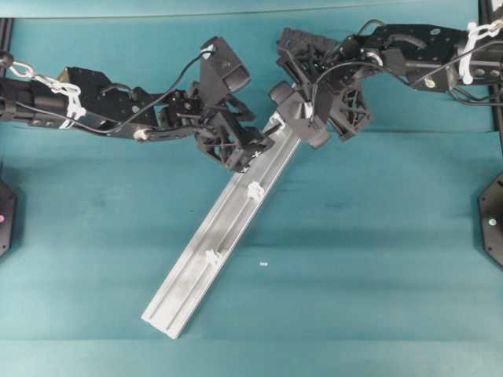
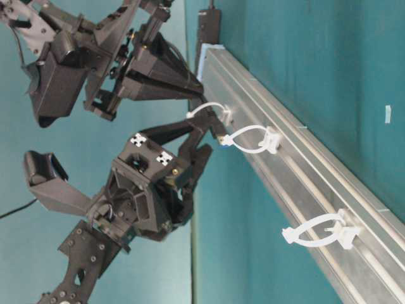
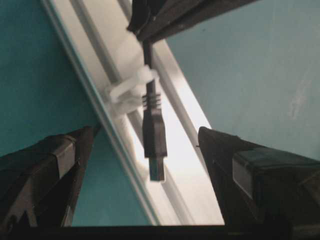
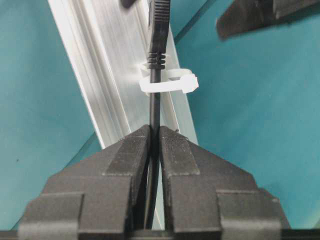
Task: Pass the USB cable through three rings with both arms.
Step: 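Bring the left gripper in and grasp the plug beyond the first ring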
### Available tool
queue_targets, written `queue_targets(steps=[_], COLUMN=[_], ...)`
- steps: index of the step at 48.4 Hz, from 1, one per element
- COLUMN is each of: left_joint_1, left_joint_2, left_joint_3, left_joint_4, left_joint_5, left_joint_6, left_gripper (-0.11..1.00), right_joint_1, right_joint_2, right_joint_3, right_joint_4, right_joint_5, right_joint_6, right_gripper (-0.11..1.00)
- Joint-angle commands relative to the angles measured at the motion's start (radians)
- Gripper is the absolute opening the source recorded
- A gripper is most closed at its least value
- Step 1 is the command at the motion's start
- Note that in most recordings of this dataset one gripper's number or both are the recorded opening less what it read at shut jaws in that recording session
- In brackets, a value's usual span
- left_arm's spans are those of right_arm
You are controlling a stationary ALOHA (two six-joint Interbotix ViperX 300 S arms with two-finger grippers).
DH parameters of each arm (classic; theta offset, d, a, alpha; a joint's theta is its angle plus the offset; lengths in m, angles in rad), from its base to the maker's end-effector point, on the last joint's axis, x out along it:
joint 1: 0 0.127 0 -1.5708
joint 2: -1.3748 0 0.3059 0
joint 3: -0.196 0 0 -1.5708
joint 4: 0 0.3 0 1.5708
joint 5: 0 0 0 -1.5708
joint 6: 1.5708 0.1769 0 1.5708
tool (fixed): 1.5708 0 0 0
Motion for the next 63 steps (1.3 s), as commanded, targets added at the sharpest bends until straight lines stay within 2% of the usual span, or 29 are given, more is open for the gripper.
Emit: queue_targets(steps=[1,21,35,54,63], left_joint_1=[-0.005,-0.054,-0.049,-0.04,-0.04], left_joint_2=[-0.003,0.051,0.051,0.046,0.046], left_joint_3=[-0.023,-0.037,-0.052,-0.051,-0.049], left_joint_4=[0.002,0.002,0.002,0.002,0.002], left_joint_5=[-0.009,-0.009,-0.015,-0.012,0.002], left_joint_6=[0.002,-0.005,-0.005,-0.003,0.008], left_gripper=[0.9,0.88,0.88,0.81,0.74], right_joint_1=[0.009,0.009,0.009,0.011,0.009], right_joint_2=[0.003,0.003,0.002,0.0,0.0], right_joint_3=[-0.003,-0.002,0.002,0.008,0.008], right_joint_4=[0.006,0.006,0.008,0.012,0.012], right_joint_5=[-0.003,-0.005,-0.003,-0.008,-0.02], right_joint_6=[-0.008,-0.008,-0.006,-0.006,-0.006], right_gripper=[0.08,0.08,0.08,0.08,0.08])
